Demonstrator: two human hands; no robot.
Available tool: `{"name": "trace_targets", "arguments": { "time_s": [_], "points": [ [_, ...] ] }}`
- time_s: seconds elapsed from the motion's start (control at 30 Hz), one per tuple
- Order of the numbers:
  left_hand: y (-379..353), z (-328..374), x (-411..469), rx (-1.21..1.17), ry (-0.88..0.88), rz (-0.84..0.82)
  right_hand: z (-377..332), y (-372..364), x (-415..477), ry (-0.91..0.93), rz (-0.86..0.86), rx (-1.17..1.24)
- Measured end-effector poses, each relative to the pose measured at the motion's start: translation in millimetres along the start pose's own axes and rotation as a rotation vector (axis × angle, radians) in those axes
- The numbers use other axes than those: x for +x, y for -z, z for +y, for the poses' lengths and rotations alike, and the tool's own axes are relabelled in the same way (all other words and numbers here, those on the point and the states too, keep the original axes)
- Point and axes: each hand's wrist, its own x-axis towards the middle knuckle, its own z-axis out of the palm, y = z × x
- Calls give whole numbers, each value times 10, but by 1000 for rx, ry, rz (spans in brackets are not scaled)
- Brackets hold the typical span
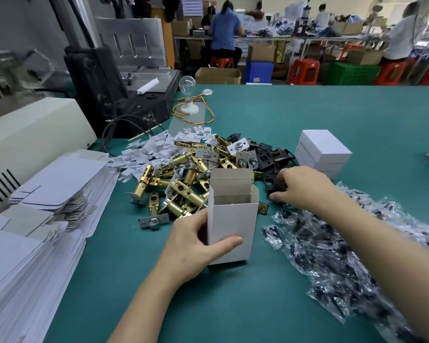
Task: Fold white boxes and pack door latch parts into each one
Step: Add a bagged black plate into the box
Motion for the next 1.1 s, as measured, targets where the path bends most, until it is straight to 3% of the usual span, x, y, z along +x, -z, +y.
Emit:
{"name": "trace_targets", "arguments": {
  "time_s": [0.3,0.87,1.0,1.1],
  "points": [
    [-8,-34,2,26,22,5,34,-147,10,10,109,116],
    [-4,-34,1,38,3,-2,-60,-57,-16,273,-16,111],
    [-4,-38,2,46,-3,0,-63,-64,-42,278,-32,87],
    [-1,-58,-4,44,0,-1,-39,-84,-34,233,-37,196]
  ]
}}
